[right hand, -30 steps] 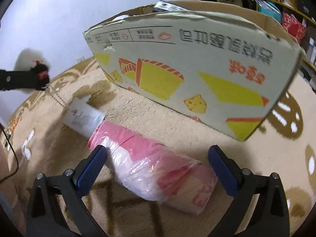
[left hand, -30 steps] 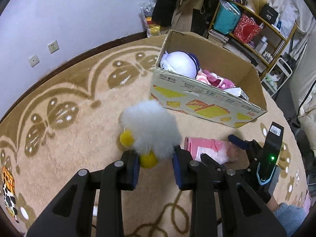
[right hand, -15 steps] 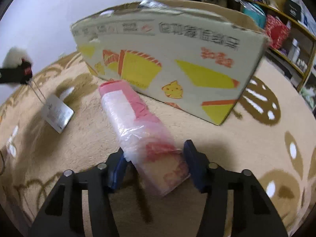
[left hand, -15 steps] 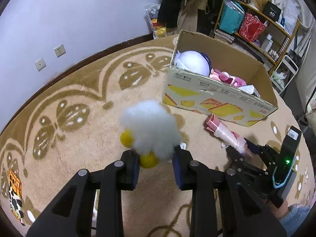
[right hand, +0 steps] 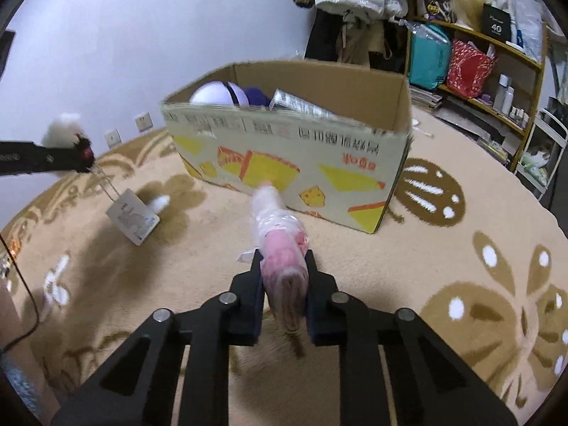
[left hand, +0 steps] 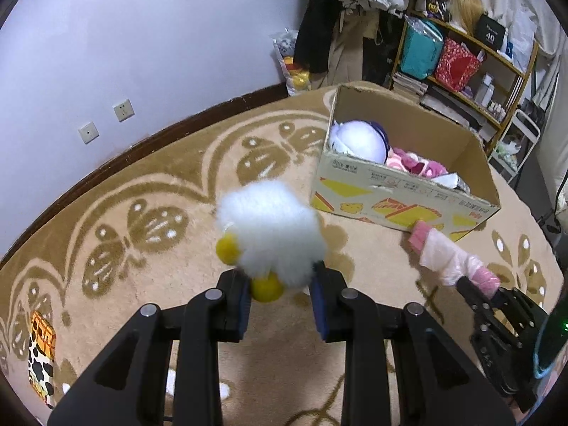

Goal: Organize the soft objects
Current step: 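Grasp the pink wrapped roll with the right tool while the left tool holds the white plush, then carry both items over the box and open both tools to drop them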

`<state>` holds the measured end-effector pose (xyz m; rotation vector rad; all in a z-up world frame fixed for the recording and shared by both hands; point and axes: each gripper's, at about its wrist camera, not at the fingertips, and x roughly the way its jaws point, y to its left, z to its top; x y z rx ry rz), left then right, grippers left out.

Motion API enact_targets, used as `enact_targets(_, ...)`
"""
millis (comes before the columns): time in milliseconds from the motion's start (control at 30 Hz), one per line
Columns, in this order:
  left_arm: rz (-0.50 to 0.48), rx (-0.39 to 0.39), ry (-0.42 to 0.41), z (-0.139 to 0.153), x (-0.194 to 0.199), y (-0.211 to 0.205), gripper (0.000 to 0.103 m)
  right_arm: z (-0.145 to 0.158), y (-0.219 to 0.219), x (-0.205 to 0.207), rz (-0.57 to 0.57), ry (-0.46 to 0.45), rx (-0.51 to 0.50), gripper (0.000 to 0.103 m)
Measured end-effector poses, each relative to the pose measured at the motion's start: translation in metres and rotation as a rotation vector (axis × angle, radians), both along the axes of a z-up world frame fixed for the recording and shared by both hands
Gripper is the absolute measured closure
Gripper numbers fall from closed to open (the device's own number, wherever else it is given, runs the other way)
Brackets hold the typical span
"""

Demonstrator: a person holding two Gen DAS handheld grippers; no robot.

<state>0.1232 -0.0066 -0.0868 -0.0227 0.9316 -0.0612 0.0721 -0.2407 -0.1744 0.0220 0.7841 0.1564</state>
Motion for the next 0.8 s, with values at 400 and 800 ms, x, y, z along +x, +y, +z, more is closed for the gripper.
enact_targets(400, -0.015, 0.016, -0.098, 0.029, -0.021, 0.003, 0.076, 0.064, -0.012, -0.036, -0.058, -0.151, 0.05, 0.086)
enact_targets(800, -0.11, 0.056, -0.27, 0.094, -0.013, -0.022, 0.076, 0.101, -0.026, -0.035, -0.106, -0.245, 0.058, 0.086)
